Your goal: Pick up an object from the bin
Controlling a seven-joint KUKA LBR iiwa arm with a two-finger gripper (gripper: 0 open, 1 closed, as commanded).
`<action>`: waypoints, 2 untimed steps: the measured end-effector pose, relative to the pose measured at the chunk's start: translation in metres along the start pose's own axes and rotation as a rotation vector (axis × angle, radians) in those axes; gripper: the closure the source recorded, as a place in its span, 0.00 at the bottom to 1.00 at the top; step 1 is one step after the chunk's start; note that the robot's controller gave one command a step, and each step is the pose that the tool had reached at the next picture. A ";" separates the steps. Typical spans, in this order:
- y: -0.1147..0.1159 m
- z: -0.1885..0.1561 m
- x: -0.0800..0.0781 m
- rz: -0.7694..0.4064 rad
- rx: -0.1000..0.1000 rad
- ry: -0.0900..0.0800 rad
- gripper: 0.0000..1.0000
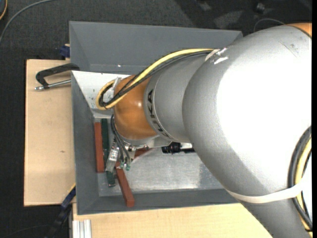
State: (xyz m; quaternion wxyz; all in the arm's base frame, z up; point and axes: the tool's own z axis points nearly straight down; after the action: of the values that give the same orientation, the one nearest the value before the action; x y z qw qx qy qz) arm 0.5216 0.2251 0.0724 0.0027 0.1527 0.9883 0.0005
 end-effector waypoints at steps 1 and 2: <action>0.000 0.001 0.001 0.000 0.000 0.002 0.00; -0.008 0.001 -0.008 -0.260 -0.001 0.003 0.00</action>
Offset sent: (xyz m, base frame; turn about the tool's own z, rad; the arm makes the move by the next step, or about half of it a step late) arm 0.0000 0.0000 0.0000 0.0000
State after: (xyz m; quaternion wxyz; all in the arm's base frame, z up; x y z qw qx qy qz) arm 0.5268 0.2152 0.0715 0.0011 0.0234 0.9997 0.0011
